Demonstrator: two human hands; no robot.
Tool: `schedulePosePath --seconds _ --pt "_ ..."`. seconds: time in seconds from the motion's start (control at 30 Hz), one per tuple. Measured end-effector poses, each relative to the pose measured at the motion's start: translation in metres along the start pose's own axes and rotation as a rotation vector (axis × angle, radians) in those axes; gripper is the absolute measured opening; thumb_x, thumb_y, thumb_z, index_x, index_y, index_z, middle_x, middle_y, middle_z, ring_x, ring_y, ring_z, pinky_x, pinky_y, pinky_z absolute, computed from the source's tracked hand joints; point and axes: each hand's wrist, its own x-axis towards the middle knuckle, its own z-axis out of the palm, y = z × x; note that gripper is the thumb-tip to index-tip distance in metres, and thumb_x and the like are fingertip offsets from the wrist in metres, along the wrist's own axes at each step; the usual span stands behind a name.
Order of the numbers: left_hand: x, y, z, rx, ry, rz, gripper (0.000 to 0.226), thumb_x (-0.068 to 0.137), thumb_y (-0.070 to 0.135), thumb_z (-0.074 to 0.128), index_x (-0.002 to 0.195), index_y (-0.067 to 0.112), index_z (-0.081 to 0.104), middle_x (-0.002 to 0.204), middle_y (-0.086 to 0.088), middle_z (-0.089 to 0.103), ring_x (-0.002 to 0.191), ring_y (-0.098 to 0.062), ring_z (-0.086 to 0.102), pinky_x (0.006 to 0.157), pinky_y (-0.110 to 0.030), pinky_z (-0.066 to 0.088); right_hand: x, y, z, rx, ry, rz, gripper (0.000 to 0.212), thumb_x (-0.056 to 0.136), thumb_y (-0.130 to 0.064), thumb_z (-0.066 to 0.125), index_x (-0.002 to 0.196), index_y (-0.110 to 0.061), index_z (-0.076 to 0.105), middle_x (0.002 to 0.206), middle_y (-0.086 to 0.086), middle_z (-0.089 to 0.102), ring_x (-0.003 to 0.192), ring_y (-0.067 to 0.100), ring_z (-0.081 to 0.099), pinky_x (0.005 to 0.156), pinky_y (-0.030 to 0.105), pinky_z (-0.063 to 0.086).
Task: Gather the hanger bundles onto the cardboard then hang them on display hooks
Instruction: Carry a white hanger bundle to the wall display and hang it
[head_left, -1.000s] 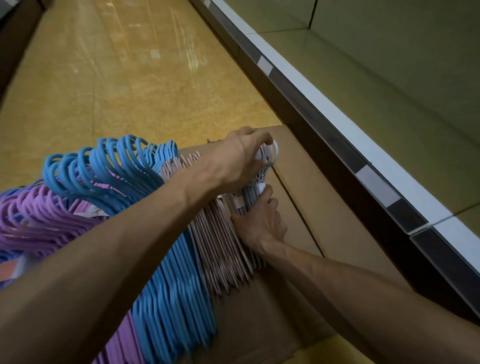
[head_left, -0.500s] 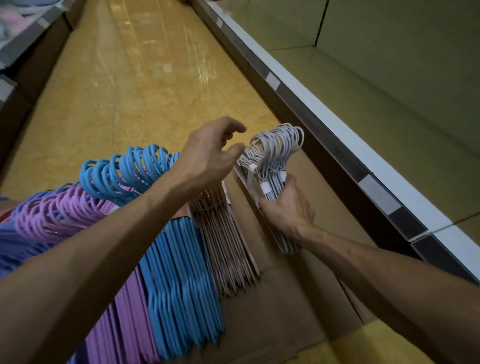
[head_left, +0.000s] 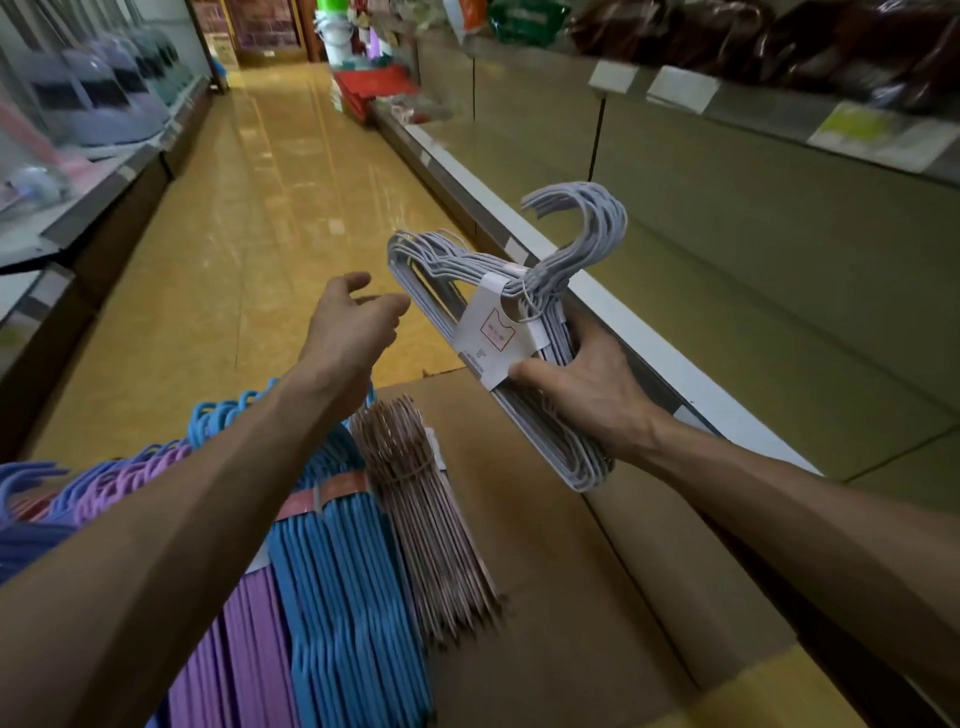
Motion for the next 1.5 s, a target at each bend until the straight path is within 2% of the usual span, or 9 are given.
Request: schedulePosePath --seconds 0.07,0.23,0.47,0.63,0.83,0.97,1.17,1.33,1.5 --pt "-0.004 0.001 0.004 -0.119 -0.019 -0.083 0.058 0.093 0.012 0.064 0.145 0.007 0.039 0.125 -0.013 0.055 0.114 -0.031 0.058 0.100 -0.042 0.050 -0.004 -0.009 0.001 0.040 -0.033 -0.032 0.065 0.074 -0.031 0.080 0.132 -0.024 0.050 0.110 -0.007 0.065 0.095 0.007 0.065 0.085 0.033 0.057" --pt "-0.014 0.009 0.006 -0.473 -0.083 -0.202 0.011 0.098 0.017 0.058 0.105 0.009 0.054 0.085 -0.008 0.056 0.082 -0.026 0.058 0.076 -0.042 0.052 -0.011 -0.027 0.009 0.144 -0.156 -0.051 0.061 0.073 -0.035 0.080 0.128 -0.023 0.055 0.106 -0.005 0.069 0.088 0.011 0.067 0.079 0.035 0.057" --pt "-0.008 0.011 -0.016 -0.709 -0.035 -0.203 0.010 0.095 0.017 0.059 0.101 0.012 0.052 0.071 0.000 0.051 0.081 -0.019 0.051 0.075 -0.036 0.049 -0.004 -0.039 0.023 0.230 -0.327 -0.085 0.067 0.069 -0.034 0.074 0.132 -0.021 0.053 0.106 -0.002 0.068 0.075 0.007 0.065 0.069 0.024 0.051" --pt "-0.001 0.018 -0.032 -0.770 0.091 -0.182 0.011 0.096 0.013 0.056 0.085 0.012 0.053 0.060 0.001 0.052 0.056 -0.012 0.053 0.054 -0.026 0.050 0.020 -0.055 0.035 0.162 -0.376 -0.149 0.067 0.071 -0.035 0.074 0.133 -0.022 0.052 0.112 0.000 0.066 0.084 0.014 0.067 0.071 0.025 0.055" --pt "0.003 0.042 -0.060 -0.770 0.242 -0.132 0.021 0.098 0.009 0.052 0.078 0.012 0.049 0.059 0.001 0.048 0.044 -0.010 0.049 0.049 -0.022 0.045 0.033 -0.092 0.050 0.132 -0.467 -0.147 0.062 0.084 -0.032 0.077 0.138 -0.022 0.049 0.123 -0.007 0.065 0.103 0.006 0.065 0.079 0.024 0.054" --pt "-0.012 0.071 -0.074 -0.770 0.332 -0.121 0.024 0.099 0.006 0.051 0.076 0.012 0.047 0.058 0.001 0.047 0.045 -0.009 0.047 0.048 -0.022 0.044 0.027 -0.129 0.047 0.149 -0.529 -0.090 0.065 0.081 -0.030 0.076 0.139 -0.020 0.049 0.127 -0.005 0.065 0.113 0.008 0.063 0.098 0.032 0.053" --pt "-0.043 0.156 -0.094 -0.800 0.381 -0.133 0.022 0.098 0.007 0.054 0.077 0.013 0.050 0.055 0.002 0.048 0.048 -0.009 0.047 0.049 -0.024 0.045 0.005 -0.221 0.020 0.144 -0.533 -0.086 0.070 0.081 -0.036 0.070 0.143 -0.019 0.044 0.129 -0.004 0.063 0.117 0.008 0.062 0.102 0.036 0.053" --pt "-0.068 0.266 -0.115 -0.868 0.406 -0.153 0.020 0.097 0.008 0.056 0.078 0.013 0.053 0.057 0.001 0.051 0.055 -0.010 0.049 0.050 -0.023 0.047 -0.009 -0.329 -0.017 0.182 -0.481 -0.122 0.054 0.096 -0.032 0.063 0.144 -0.018 0.041 0.127 -0.008 0.063 0.114 0.000 0.062 0.094 0.022 0.053" --pt "-0.085 0.393 -0.130 -0.833 0.441 -0.097 0.023 0.098 0.006 0.056 0.075 0.013 0.054 0.050 0.004 0.052 0.045 -0.006 0.051 0.047 -0.020 0.046 -0.004 -0.449 -0.058 0.231 -0.460 -0.149 0.061 0.090 -0.057 0.058 0.140 -0.025 0.043 0.126 -0.010 0.063 0.114 0.002 0.062 0.097 0.030 0.053"
